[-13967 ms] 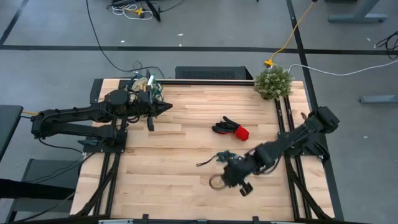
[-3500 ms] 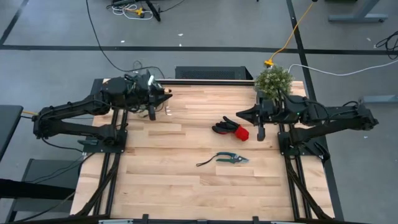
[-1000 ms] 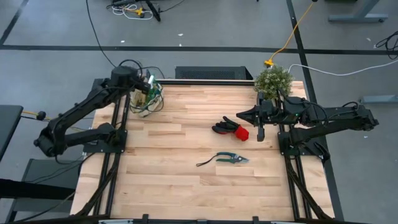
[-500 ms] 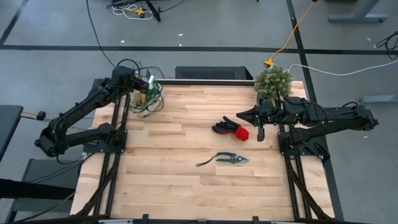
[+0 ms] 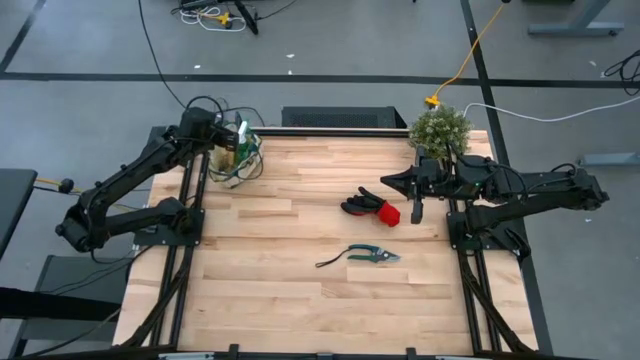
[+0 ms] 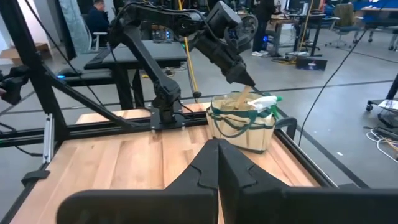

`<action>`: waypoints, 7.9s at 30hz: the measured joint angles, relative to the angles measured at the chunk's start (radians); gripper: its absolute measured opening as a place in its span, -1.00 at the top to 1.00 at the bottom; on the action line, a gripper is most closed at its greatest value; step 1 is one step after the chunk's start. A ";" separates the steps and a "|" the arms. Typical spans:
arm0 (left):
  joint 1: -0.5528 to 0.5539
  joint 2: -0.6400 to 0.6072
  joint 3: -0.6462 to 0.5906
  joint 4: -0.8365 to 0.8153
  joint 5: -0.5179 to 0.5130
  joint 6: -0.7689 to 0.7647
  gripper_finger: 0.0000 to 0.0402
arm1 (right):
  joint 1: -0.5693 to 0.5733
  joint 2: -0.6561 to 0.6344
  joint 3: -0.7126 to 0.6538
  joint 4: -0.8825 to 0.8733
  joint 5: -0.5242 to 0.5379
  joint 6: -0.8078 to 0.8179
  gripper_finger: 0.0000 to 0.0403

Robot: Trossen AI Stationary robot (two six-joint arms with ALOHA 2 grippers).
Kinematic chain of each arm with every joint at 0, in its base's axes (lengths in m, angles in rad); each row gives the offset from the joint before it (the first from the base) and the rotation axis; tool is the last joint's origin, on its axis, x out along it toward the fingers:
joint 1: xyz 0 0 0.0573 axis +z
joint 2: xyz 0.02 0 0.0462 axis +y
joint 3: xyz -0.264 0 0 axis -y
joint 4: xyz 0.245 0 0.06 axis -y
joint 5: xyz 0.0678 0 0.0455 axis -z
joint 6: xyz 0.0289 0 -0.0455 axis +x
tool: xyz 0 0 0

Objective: Pick & Place Garden tools in Gardening bag
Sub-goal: Put the brown hand rake into the gardening bag, then put the green pruning shear into the gardening bag

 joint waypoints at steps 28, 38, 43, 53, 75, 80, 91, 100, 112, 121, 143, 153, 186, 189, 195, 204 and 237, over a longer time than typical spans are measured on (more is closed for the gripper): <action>-0.002 -0.001 0.161 0.002 0.177 0.055 0.11 | 0.000 0.000 0.000 0.001 0.000 0.026 1.00; -0.141 -0.001 0.161 0.055 0.290 0.052 0.13 | 0.000 0.000 0.000 0.001 0.000 0.026 1.00; -0.252 -0.001 0.161 0.119 0.287 0.051 0.21 | 0.000 0.000 0.000 0.001 0.000 0.026 1.00; -0.452 0.000 0.161 0.177 0.281 0.058 0.40 | 0.000 0.000 0.000 -0.011 -0.009 0.049 0.85; -0.626 0.000 0.161 0.228 0.239 0.104 0.60 | 0.016 0.116 0.000 -0.069 -0.041 0.125 0.11; -0.626 0.000 0.161 0.228 0.226 0.104 0.61 | 0.059 0.142 0.000 -0.117 -0.061 0.133 0.01; -0.626 0.000 0.161 0.229 0.224 0.105 0.61 | 0.130 0.248 0.000 -0.224 -0.061 0.132 0.00; -0.626 0.000 0.161 0.228 0.225 0.106 0.61 | 0.148 0.346 0.000 -0.292 -0.062 0.132 0.00; -0.626 0.000 0.161 0.223 0.225 0.106 0.61 | 0.148 0.514 0.000 -0.300 -0.088 0.101 0.00; -0.626 0.000 0.161 0.223 0.225 0.106 0.61 | 0.148 0.598 0.000 -0.296 -0.089 0.098 0.00; -0.625 0.000 0.161 0.215 0.218 0.116 0.61 | 0.159 0.783 0.000 -0.227 -0.115 0.073 0.00; -0.625 -0.001 0.161 0.198 0.206 0.115 0.61 | 0.159 0.854 0.000 -0.213 -0.115 0.075 0.00; -0.624 -0.001 0.161 0.196 0.206 0.115 0.61 | 0.159 0.860 0.000 -0.205 -0.168 0.078 0.72; -0.624 -0.001 0.161 0.196 0.206 0.115 0.61 | 0.159 0.860 0.000 -0.205 -0.168 0.078 0.72; -0.624 -0.001 0.161 0.196 0.206 0.115 0.61 | 0.159 0.860 0.000 -0.184 -0.168 0.078 0.74; -0.624 -0.001 0.161 0.196 0.206 0.115 0.61 | 0.159 0.858 0.048 -0.170 -0.166 0.078 0.75; -0.625 -0.001 0.161 0.200 0.206 0.115 0.61 | 0.092 0.856 0.518 -0.289 0.171 -0.052 0.75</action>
